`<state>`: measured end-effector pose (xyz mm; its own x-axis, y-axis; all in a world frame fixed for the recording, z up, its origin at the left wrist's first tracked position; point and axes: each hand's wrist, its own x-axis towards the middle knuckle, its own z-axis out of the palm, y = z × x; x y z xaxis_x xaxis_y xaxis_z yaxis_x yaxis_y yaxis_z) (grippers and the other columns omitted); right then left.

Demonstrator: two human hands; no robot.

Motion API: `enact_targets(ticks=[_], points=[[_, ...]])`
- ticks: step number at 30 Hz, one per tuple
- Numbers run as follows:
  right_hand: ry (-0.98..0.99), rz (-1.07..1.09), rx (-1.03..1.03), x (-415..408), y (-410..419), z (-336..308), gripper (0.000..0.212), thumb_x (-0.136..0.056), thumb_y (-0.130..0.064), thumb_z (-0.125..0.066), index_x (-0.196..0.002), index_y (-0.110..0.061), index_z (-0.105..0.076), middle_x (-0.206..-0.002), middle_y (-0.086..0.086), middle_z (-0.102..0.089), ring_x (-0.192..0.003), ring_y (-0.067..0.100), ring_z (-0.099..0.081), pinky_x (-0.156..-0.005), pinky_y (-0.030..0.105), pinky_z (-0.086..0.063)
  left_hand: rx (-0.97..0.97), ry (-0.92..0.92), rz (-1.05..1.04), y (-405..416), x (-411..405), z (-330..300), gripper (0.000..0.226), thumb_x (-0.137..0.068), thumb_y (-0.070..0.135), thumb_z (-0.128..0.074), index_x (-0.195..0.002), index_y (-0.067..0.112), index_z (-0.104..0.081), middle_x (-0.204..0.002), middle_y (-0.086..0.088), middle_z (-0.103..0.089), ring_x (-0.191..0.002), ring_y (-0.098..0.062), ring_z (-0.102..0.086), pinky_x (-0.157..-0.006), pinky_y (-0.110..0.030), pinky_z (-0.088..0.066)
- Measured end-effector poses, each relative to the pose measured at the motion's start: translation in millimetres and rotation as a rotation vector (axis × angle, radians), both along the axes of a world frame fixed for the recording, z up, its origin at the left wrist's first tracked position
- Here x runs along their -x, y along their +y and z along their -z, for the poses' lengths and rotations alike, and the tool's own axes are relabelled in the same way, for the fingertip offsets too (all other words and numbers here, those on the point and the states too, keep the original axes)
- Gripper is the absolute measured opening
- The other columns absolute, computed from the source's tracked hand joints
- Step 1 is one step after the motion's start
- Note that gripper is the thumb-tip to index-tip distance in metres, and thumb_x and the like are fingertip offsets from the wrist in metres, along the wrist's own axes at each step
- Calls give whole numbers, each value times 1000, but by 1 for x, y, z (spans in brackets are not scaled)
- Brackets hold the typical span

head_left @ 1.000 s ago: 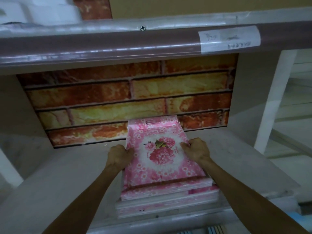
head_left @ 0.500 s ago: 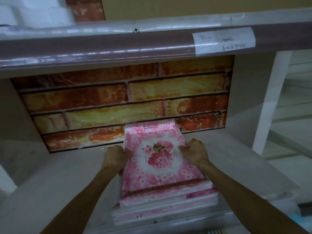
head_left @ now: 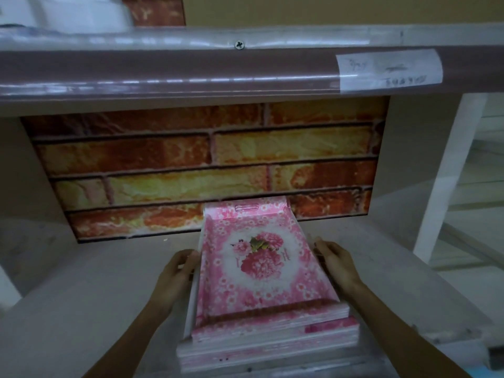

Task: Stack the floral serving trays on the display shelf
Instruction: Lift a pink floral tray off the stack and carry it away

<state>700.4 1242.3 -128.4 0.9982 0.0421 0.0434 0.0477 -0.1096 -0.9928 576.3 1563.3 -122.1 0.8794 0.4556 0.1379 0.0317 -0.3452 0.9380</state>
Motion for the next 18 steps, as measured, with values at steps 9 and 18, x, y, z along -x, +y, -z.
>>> enact_targets(ticks=[9,18], points=[[247,-69,-407,-9,8,25,48,-102,-47,-34,-116,-12,-64,-108,7,-72,-99,23,-67,-79,36,-51,599,-147,-7,-25,-6,13,70,-79,76,-51,-141,44,-41,-144,14,-45,-131,-17,-48,-111,-48,-35],[366,-199,-485,-14,6,27,71,-94,-62,-38,-138,-9,-49,-132,16,-61,-112,34,-63,-86,46,-52,865,-199,0,-29,-10,11,72,-88,63,-44,-147,22,-35,-123,1,-57,-102,-23,-60,-101,-50,-41]])
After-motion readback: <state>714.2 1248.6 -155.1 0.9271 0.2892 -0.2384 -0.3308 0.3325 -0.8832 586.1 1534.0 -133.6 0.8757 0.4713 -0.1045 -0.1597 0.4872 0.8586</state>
